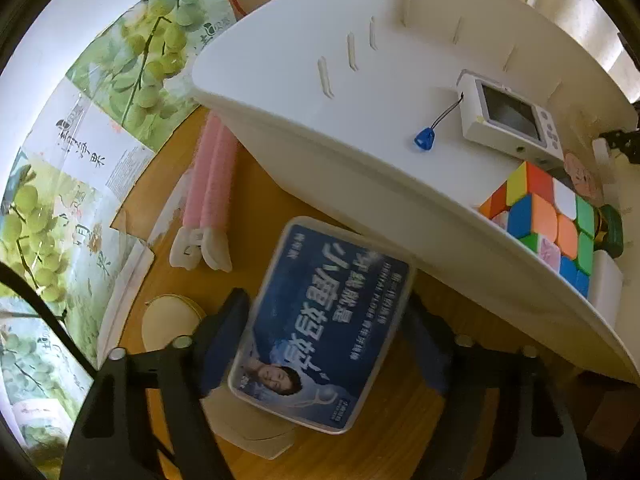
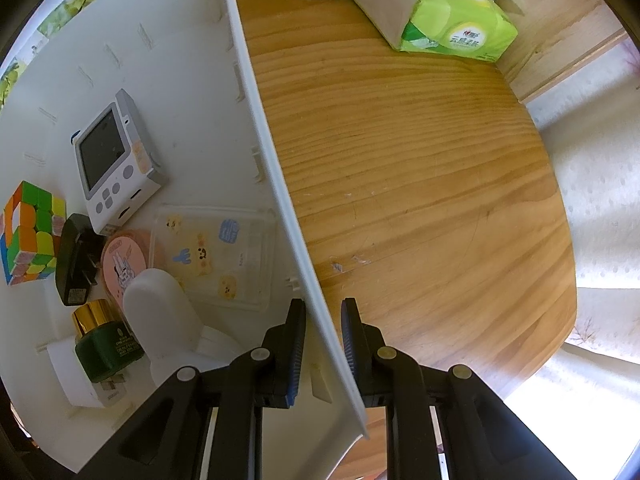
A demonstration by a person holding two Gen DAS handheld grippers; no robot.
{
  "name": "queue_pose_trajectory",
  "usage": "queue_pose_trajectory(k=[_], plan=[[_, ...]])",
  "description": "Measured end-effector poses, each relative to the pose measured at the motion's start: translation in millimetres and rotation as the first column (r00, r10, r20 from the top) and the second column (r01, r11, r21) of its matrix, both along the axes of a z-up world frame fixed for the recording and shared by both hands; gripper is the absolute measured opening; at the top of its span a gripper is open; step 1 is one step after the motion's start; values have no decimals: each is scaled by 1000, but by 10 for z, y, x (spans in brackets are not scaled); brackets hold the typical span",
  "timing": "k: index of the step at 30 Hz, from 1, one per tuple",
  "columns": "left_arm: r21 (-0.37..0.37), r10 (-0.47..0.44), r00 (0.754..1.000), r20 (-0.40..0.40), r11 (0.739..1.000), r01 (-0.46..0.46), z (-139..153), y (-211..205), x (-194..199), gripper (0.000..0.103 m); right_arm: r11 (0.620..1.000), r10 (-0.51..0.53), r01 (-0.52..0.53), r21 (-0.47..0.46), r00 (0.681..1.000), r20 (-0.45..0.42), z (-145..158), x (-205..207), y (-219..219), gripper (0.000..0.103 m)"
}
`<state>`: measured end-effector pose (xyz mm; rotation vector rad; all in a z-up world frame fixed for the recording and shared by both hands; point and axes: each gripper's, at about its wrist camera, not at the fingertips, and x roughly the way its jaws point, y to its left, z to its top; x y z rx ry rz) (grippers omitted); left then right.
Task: Organize rigid objects
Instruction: 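Withdraw the left gripper and move it toward the blue-and-white box, then close the left gripper on the blue-and-white floss box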
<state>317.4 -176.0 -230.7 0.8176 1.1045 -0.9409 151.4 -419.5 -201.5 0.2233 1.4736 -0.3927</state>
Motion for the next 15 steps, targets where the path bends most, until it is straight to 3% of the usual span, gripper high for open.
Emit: queue_pose_trajectory(k=[15], plan=[[-18, 209, 977, -36, 978, -209, 20, 438, -296, 72, 998, 60, -60, 10, 998, -26, -33, 62, 57, 16]])
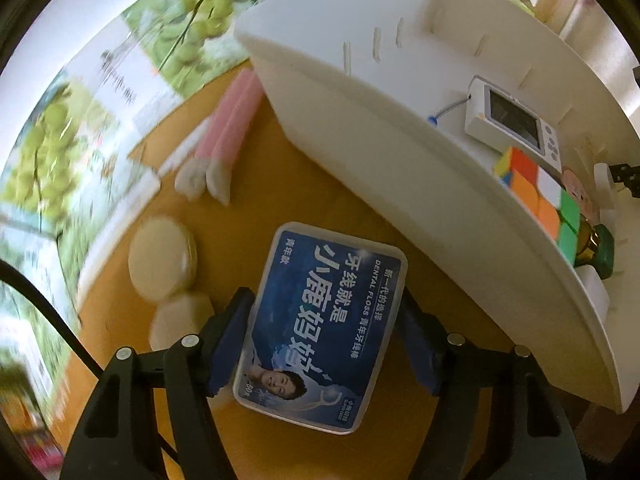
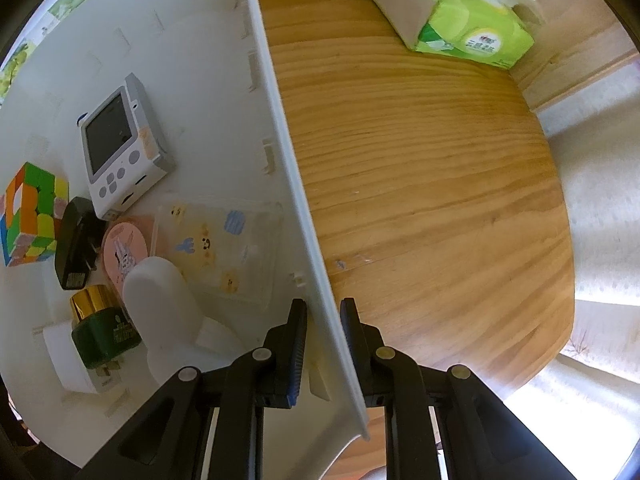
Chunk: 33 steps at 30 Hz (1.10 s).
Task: Organize rigid objects
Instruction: 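Close the left gripper on the blue-and-white floss box, then carry the floss box over the tray and open the left gripper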
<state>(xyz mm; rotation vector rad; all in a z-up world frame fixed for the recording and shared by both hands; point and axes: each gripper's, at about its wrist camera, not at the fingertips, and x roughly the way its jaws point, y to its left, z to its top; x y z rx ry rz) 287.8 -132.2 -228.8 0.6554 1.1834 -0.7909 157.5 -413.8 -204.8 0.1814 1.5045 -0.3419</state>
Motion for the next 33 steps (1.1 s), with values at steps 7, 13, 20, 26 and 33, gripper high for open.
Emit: queue_pose_trajectory(k=[7, 13, 20, 26, 33], plan=[[16, 200, 978, -57, 980, -200, -27, 264, -291, 72, 997, 66, -65, 27, 998, -2, -30, 10, 6, 14], [9, 400, 910, -107, 916, -401, -25, 501, -552, 70, 990, 135, -135, 34, 991, -4, -49, 11, 56, 13], [-49, 611, 777, -153, 781, -623, 128, 795, -881, 70, 975, 219, -219, 31, 976, -4, -71, 28, 135, 13], [-132, 722, 671, -169, 658, -742, 382, 974, -955, 70, 957, 288, -288, 42, 958, -1, -81, 19, 206, 13], [-249, 755, 639, -145, 597, -762, 809, 822, -1223, 70, 939, 341, -341, 50, 940, 23, -94, -47, 256, 13]])
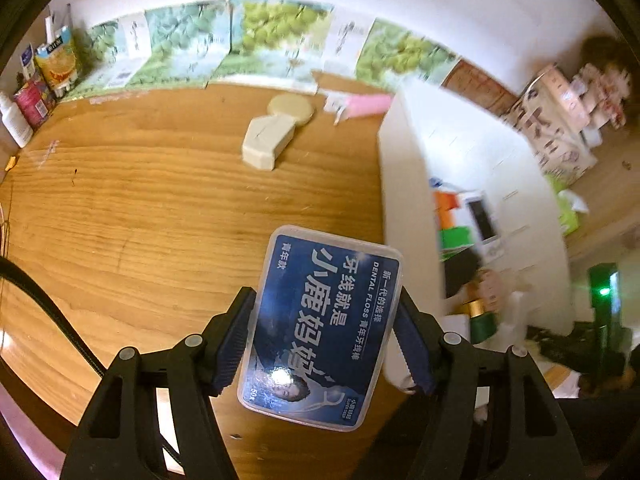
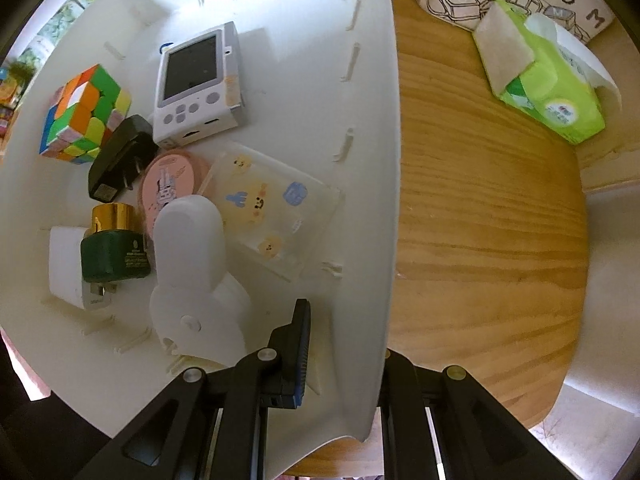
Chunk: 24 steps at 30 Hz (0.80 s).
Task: Organize rigid objects
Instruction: 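Carry the floss box over the tray and open the left gripper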
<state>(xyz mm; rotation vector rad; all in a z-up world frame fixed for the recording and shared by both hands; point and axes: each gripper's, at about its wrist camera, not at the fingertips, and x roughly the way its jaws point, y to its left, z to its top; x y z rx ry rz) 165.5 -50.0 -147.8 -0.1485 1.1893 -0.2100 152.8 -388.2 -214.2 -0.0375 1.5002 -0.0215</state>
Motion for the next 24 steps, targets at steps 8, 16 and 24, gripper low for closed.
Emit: queue_pose_trajectory(k=[8, 16, 24], plan=[[-72, -29, 994, 109, 997, 37, 358, -575, -142, 70, 997, 83, -83, 2, 996, 41, 29, -118, 22, 10], [-126, -107, 987, 124, 984, 123, 377, -1158, -211, 70, 985, 170, -170, 0, 984, 60, 62, -141, 102, 10], [-101, -229, 971, 71, 967, 235, 210, -1765, -235, 71, 968, 251, -251, -4, 966, 63, 126, -211, 119, 10]])
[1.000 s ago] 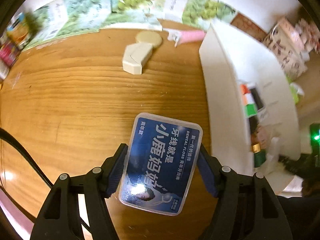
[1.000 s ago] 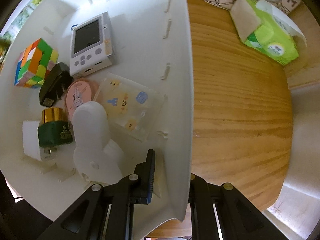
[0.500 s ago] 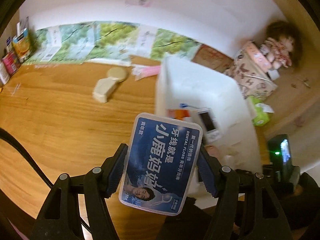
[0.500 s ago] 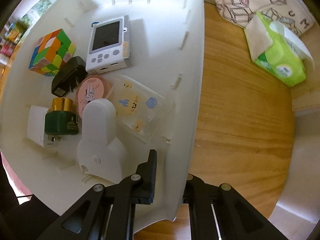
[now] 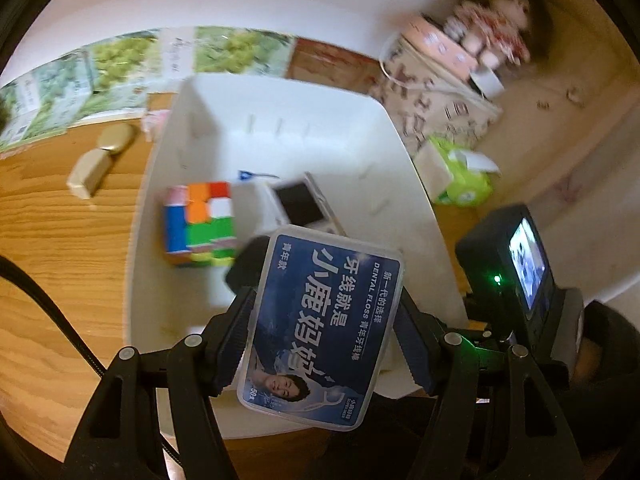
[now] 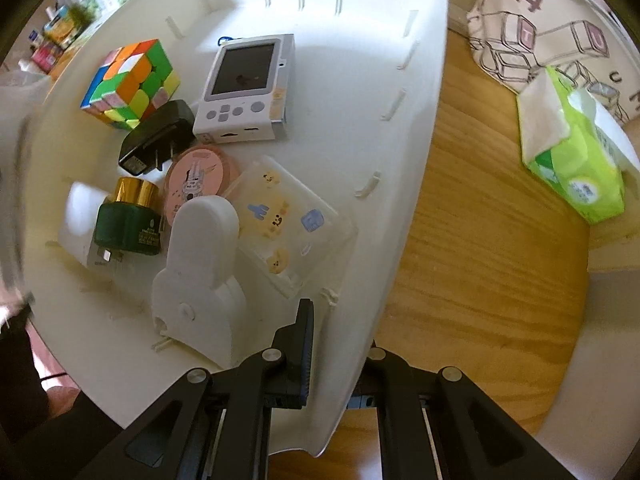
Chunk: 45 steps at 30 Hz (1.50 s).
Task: Organize rigid objects
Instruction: 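Carry the floss box over the tray and open the left gripper, then move the open left gripper toward the beige wedge-shaped case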
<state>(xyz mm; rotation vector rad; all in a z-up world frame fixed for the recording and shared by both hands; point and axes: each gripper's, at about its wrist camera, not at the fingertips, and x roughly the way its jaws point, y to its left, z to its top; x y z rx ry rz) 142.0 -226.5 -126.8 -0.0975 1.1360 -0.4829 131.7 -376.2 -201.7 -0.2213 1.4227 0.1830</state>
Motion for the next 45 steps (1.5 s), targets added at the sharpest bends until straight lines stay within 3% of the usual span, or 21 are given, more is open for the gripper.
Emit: queue_pose_trajectory(k=[3, 5, 8, 15, 29, 45], plan=[[20, -32, 999, 0, 999, 32, -27, -113, 17, 72, 1000, 24, -24, 3, 1000, -7, -6, -5, 11, 10], [21, -35, 999, 9, 999, 35, -12, -135, 35, 81, 999, 34, -34, 1, 999, -11, -29, -35, 37, 10], [17, -23, 999, 34, 1000, 22, 28, -121, 68, 83, 999, 45, -46, -1, 999, -19, -45, -34, 41, 11], [12, 16, 999, 52, 1000, -17, 65, 73, 173, 85, 1000, 21, -22, -16, 999, -47, -108, 107, 67, 10], [39, 72, 995, 71, 996, -75, 198, 856, 585, 85, 984, -176, 174, -26, 980, -89, -135, 259, 4, 4], [187, 142, 990, 22, 972, -144, -25, 1700, 1418, 85, 912, -411, 408, -48, 906, -99, -133, 478, -190, 7]])
